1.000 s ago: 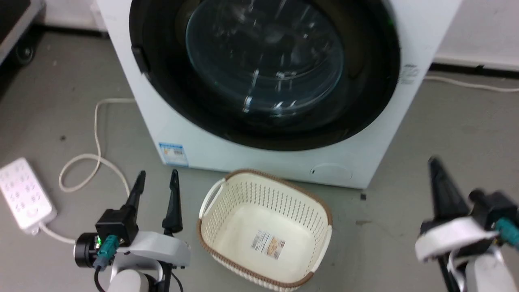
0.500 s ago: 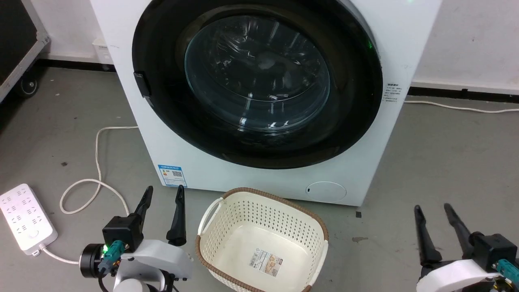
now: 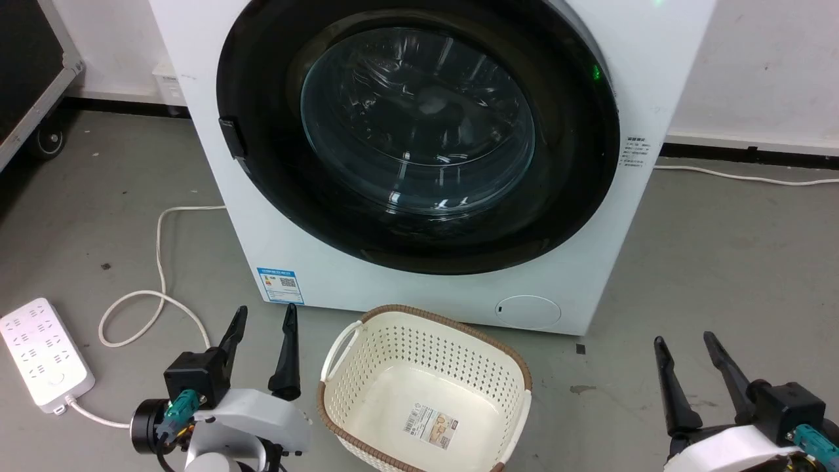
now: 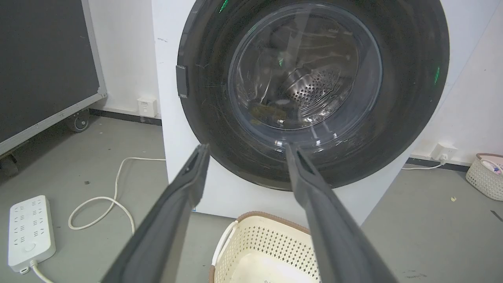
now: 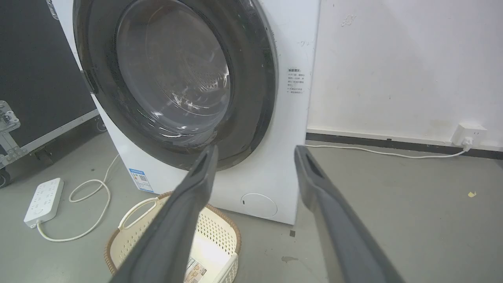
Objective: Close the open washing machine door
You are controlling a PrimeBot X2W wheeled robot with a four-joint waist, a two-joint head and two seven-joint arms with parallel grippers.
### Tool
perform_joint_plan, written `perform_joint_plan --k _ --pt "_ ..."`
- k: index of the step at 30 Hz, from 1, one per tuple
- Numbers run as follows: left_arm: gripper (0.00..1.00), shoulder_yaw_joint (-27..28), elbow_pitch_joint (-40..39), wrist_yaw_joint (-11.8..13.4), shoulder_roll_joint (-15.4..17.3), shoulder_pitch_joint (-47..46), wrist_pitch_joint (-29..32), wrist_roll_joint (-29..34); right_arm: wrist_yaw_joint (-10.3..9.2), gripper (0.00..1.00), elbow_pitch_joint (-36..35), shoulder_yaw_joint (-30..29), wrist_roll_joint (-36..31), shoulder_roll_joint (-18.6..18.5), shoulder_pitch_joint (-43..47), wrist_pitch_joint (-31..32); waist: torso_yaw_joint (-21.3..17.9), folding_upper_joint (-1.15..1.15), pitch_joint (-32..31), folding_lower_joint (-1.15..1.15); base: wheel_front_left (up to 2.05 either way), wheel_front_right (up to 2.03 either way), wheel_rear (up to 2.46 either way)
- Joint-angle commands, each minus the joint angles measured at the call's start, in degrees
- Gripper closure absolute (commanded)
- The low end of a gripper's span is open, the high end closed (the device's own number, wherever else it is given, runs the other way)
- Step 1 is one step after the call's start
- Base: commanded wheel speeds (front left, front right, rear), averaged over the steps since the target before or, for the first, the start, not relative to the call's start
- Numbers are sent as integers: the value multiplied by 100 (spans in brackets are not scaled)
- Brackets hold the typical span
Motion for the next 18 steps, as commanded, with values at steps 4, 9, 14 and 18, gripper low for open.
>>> perform_joint_plan --k 4,9,14,18 --pt "0 13 45 18 15 -33 -35 -76 -4 0 -29 48 61 11 90 -23 9 0 -3 0 0 0 0" --pt "100 6 65 22 6 -3 1 -80 0 100 3 70 49 0 14 1 17 0 -3 0 0 0 0" --pt "100 5 42 23 -5 8 20 -59 0 100 -6 72 42 0 15 19 23 0 0 0 0 0 0" --pt "100 19 -8 26 -12 34 57 -13 0 100 -38 87 25 1 17 57 34 0 5 0 0 0 0"
